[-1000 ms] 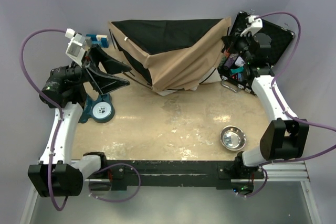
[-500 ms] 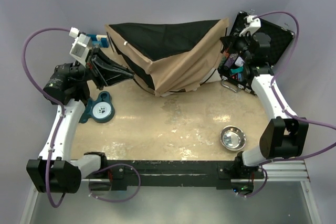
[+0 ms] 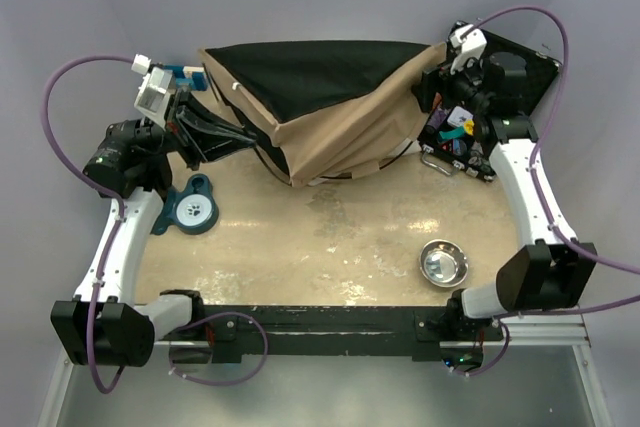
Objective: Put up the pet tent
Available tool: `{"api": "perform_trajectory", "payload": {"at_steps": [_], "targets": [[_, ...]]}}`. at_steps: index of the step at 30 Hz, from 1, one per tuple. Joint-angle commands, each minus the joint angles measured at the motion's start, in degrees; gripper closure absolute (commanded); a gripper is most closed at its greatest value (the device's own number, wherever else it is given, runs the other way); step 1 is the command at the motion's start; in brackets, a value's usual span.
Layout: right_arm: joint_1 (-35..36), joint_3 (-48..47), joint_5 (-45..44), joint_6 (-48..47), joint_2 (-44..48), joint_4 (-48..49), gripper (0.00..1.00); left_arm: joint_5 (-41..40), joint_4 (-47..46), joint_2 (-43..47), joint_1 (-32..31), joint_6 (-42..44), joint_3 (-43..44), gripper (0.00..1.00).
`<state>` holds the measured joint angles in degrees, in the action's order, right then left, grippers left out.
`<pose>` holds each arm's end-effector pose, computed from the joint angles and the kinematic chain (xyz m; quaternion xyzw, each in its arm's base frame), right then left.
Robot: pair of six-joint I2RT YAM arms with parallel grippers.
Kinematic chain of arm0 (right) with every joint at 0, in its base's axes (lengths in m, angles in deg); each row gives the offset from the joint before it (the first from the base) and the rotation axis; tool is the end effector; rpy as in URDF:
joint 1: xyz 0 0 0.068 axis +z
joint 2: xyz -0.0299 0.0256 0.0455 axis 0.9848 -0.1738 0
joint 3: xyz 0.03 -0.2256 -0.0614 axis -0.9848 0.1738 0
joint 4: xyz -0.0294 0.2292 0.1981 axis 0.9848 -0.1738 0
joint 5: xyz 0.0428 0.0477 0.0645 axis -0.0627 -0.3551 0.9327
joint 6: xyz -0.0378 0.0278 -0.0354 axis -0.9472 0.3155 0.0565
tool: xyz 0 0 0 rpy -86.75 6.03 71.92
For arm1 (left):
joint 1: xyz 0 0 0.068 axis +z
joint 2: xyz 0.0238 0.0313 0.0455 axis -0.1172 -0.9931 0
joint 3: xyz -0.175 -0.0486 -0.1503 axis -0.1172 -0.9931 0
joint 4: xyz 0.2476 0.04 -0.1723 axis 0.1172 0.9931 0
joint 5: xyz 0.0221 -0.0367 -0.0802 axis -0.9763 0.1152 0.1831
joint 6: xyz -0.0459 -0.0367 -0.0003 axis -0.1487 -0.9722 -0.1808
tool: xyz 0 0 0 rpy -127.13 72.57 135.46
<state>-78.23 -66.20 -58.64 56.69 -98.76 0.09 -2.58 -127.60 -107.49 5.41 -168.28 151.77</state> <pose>0.3954 0.0285 0.3633 -0.1764 0.7482 0.1248 0.6273 0.2460 -0.0471 0.4434 0.3867 0.4924 -0.5875 0.5127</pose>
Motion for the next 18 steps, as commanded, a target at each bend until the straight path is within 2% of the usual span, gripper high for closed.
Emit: {"api": "perform_trajectory", "payload": {"at_steps": [1,4,8,12,15,18], "targets": [[0.2,-3.3,1.4,-18.1,6.7,-13.6,0.07,-0.3,-9.8,-0.1,-0.6,3.4,1.8,1.0],[0.2,-2.1,-1.1,-24.2,6.1,-20.0,0.04,-1.1,-5.6,0.1,-0.6,5.8,2.3,1.0],[0.0,-1.2,7.3,-31.9,6.9,-28.6,0.02,-2.7,0.7,0.7,-0.6,9.6,2.5,1.0],[0.0,-0.2,4.0,-26.2,7.2,-25.5,0.02,-4.5,2.6,1.4,-0.8,10.4,1.7,1.0],[-0.8,-1.9,-3.8,-24.0,5.7,-24.8,0.01,-5.3,3.4,1.6,-0.9,11.2,1.7,1.0],[-3.5,-0.9,-4.2,-18.7,8.7,-20.5,0.01,-8.2,10.7,2.5,-0.9,15.4,2.5,1.0]]}}
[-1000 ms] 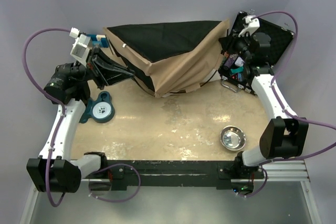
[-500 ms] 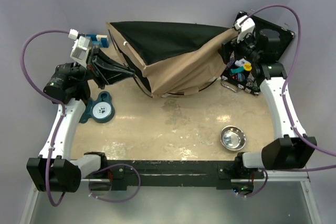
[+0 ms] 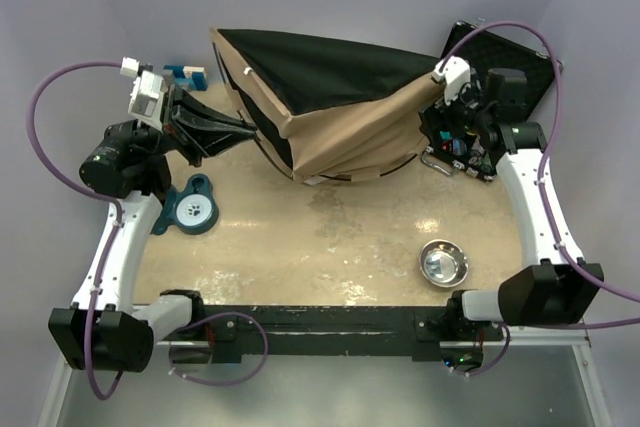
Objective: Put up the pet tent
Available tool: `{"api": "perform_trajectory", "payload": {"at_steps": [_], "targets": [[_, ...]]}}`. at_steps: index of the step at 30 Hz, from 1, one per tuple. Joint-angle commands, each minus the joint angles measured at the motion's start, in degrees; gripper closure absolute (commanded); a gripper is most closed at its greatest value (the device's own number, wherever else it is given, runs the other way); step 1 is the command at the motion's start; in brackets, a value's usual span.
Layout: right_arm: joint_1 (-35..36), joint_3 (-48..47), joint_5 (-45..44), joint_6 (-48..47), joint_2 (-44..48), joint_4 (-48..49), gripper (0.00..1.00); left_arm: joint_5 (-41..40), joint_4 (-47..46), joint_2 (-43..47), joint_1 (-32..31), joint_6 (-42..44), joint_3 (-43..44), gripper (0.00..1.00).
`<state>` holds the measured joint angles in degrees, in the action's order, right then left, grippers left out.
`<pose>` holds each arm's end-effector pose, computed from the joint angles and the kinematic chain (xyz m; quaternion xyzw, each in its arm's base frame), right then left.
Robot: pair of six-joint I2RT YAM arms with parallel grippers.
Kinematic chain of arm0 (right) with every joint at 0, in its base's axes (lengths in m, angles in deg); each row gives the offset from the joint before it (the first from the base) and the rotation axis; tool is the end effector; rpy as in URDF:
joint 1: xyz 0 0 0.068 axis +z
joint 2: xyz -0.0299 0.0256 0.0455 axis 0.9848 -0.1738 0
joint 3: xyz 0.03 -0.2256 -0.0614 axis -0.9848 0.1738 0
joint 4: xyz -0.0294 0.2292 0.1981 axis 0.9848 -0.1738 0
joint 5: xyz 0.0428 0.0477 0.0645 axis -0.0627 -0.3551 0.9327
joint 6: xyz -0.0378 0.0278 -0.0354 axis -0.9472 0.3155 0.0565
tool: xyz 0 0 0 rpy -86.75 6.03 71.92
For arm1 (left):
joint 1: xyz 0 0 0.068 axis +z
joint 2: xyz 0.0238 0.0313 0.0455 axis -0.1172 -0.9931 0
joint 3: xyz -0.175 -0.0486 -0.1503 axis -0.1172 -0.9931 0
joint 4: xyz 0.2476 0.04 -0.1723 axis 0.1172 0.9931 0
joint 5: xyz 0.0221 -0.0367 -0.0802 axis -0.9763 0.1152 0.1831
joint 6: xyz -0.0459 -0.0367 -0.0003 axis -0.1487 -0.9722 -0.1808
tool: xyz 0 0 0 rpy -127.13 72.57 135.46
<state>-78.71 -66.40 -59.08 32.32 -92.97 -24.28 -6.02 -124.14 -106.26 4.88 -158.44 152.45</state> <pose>0.3540 0.0239 0.3556 -0.3259 0.7897 0.0336 0.5186 0.2425 -0.0486 0.4526 0.4014 0.4524 -0.5569 0.5692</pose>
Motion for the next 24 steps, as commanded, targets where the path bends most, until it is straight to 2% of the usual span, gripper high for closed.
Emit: {"api": "perform_trajectory", "payload": {"at_steps": [1,7,12,14,17,19,24], "targets": [[-3.5,0.1,-3.0,8.0,4.4,5.6,0.02,-6.1,10.0,1.7,-0.4,6.9,1.7,1.0],[-3.7,2.9,1.5,18.4,13.3,14.6,0.01,-13.4,25.0,4.9,-0.9,16.2,2.3,1.0],[-3.7,-2.6,4.7,20.8,13.3,11.9,0.01,-14.6,29.8,4.5,-1.9,19.4,4.1,1.0],[-3.7,-4.7,10.3,19.7,14.7,13.1,0.02,-14.5,29.9,4.6,-2.6,19.9,4.0,1.0],[-3.5,-6.3,24.4,19.8,13.9,16.4,0.02,-13.3,31.3,4.3,-3.8,20.9,3.9,1.0],[-1.7,-9.3,27.9,18.8,10.6,14.9,0.04,-12.4,31.3,3.9,-4.2,21.1,3.9,1.0],[9.6,-12.8,27.1,12.5,4.8,15.2,0.04,-11.3,31.8,3.5,-4.9,21.2,4.1,1.0]]}}
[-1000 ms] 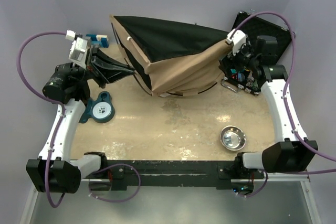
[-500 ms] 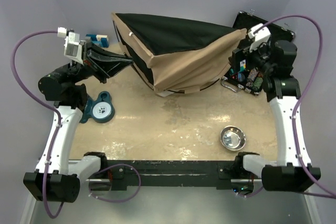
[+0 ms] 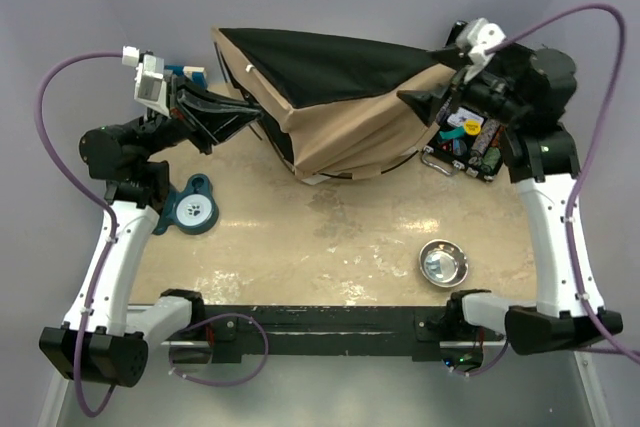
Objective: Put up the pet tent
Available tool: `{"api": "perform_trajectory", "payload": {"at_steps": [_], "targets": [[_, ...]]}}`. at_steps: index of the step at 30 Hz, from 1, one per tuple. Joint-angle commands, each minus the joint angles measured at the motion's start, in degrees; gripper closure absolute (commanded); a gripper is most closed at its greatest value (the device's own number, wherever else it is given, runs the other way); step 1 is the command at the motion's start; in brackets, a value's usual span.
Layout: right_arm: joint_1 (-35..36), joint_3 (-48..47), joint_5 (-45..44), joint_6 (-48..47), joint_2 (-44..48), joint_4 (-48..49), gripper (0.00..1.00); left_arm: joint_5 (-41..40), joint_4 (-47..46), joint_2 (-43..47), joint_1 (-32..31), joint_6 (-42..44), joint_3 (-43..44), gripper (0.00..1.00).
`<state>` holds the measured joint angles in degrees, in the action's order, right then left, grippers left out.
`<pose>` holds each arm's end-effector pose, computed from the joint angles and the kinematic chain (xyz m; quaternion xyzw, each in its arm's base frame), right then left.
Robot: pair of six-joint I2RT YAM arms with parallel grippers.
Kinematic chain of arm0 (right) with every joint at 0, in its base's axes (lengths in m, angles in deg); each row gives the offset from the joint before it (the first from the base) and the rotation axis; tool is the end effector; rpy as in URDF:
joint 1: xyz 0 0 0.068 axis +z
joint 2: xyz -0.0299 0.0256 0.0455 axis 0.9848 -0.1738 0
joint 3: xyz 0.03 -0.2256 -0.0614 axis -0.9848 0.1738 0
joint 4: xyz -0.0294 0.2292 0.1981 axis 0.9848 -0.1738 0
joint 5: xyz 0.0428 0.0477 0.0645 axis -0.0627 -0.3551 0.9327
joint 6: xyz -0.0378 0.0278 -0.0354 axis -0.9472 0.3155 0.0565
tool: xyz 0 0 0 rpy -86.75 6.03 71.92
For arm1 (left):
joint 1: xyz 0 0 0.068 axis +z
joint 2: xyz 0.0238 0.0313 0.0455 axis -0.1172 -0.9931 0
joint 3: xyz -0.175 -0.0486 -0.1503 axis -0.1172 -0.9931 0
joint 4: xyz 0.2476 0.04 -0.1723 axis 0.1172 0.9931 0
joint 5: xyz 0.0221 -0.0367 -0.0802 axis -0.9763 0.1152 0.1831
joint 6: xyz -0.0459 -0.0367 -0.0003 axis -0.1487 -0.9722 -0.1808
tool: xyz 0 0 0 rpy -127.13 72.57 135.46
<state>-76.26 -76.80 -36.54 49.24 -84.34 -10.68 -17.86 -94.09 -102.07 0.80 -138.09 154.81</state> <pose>0.2839 0.0485 0.4961 -0.3683 0.5884 0.2006 0.6913 0.2513 -0.0637 0.4651 0.3142 0.4786 -0.5497 0.6083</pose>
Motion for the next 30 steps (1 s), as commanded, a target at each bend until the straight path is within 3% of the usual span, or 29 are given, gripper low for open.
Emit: {"api": "perform_trajectory", "payload": {"at_steps": [1,7,14,22,30], "targets": [[10.1,-2.8,3.7,-5.8,-4.9,1.9,0.04,0.7,1.6,-0.8,-1.0,0.7,1.8,1.0],[21.4,-9.7,-0.5,-23.0,-16.5,-4.0,0.04,0.6,5.0,-0.8,-2.3,3.2,1.9,1.0],[25.5,-17.2,-0.7,-36.9,-27.2,-10.7,0.09,-0.6,8.8,-0.8,-3.3,5.5,2.2,1.0],[28.7,-20.6,2.0,-39.7,-32.1,-15.4,0.31,-1.1,9.4,-2.0,-3.6,5.9,2.7,1.0],[29.7,-22.7,3.9,-42.4,-33.7,-21.5,0.36,-1.2,10.7,-3.2,-4.0,7.4,3.9,1.0]]}}
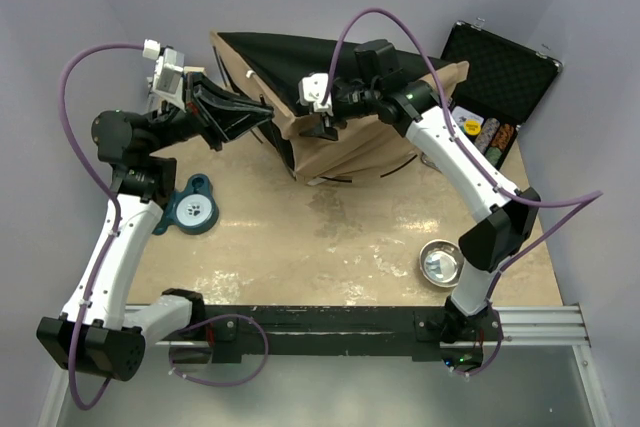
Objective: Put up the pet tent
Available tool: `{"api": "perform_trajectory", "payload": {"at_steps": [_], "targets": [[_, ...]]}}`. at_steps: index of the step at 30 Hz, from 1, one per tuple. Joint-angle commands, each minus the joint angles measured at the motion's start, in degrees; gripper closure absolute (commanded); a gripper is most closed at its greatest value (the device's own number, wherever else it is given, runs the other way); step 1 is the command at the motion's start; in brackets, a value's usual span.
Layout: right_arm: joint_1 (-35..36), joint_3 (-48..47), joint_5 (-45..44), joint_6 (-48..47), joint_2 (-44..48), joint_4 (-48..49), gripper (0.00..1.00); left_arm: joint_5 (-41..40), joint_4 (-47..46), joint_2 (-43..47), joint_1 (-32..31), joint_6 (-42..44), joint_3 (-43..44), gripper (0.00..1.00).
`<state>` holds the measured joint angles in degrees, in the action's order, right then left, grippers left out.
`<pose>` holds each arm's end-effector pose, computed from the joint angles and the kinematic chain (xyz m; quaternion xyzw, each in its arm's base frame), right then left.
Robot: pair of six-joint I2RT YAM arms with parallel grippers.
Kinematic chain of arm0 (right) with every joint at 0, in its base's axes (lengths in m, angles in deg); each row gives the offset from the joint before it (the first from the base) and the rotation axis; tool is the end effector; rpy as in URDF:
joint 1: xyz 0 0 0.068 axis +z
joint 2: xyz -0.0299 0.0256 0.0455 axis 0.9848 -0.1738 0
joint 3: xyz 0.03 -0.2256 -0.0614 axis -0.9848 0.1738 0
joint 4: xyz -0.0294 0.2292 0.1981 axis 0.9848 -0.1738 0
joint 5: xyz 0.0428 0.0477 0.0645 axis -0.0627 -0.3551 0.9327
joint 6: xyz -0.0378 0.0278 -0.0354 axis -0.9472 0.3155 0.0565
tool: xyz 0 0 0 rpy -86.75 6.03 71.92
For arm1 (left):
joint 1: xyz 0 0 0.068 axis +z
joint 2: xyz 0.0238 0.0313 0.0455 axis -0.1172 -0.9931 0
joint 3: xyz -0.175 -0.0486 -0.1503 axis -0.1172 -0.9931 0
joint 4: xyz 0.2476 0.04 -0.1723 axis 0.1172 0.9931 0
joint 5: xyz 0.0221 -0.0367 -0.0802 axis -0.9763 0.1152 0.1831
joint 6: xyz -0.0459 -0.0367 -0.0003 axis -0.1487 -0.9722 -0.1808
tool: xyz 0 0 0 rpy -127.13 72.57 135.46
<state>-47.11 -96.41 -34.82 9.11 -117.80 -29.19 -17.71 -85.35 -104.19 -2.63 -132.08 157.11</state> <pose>0.3483 0.2618 0.3872 -0.6896 0.4412 0.2481 0.5179 0.2632 -0.0814 0.4595 0.3207 0.5021 -0.5550 0.5805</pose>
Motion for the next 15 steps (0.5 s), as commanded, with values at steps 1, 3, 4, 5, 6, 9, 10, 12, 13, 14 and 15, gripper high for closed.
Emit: {"api": "perform_trajectory", "payload": {"at_steps": [1,3,4,5,6,9,10,12,13,14,15], "targets": [[0.6,-3.1,2.1,-2.2,-0.4,-2.7,0.4,-1.3,2.2,-1.1,-0.7,1.5,1.6,1.0],[0.8,-3.4,1.9,-1.7,-1.0,-2.6,0.49,-1.3,2.7,-1.1,-0.9,1.8,1.6,1.0],[1.0,-3.6,1.6,-1.2,-1.4,-2.2,0.56,-1.3,2.7,-1.1,-1.0,1.9,1.6,1.0],[1.0,-3.8,1.3,-0.1,-1.6,-1.9,0.64,-1.3,3.3,-1.1,-1.2,1.9,1.5,1.0],[1.1,-4.5,1.3,0.7,-2.0,-1.7,0.74,-1.4,3.4,-1.2,-1.3,1.6,1.3,1.0],[1.2,-7.7,2.9,5.4,-2.8,-1.3,1.0,-1.0,3.7,-1.6,-2.0,0.6,0.5,1.0],[1.1,-8.3,4.2,9.2,-2.7,-0.2,1.0,-1.0,3.9,-1.5,-2.1,0.4,-0.3,1.0],[1.1,-9.0,7.5,14.1,-2.2,1.3,1.0,-1.1,4.8,-1.3,-2.7,0.4,-1.7,1.0],[1.2,-9.1,8.6,16.0,-2.0,1.7,1.0,-1.3,5.5,-1.3,-2.8,0.6,-2.3,1.0],[1.2,-8.9,9.5,17.5,-1.5,2.2,1.0,-1.5,6.2,-1.3,-3.0,0.8,-3.0,1.0],[1.2,-8.5,10.7,19.7,-1.1,3.2,1.0,-1.8,7.5,-1.3,-3.0,1.2,-3.5,1.0]]}}
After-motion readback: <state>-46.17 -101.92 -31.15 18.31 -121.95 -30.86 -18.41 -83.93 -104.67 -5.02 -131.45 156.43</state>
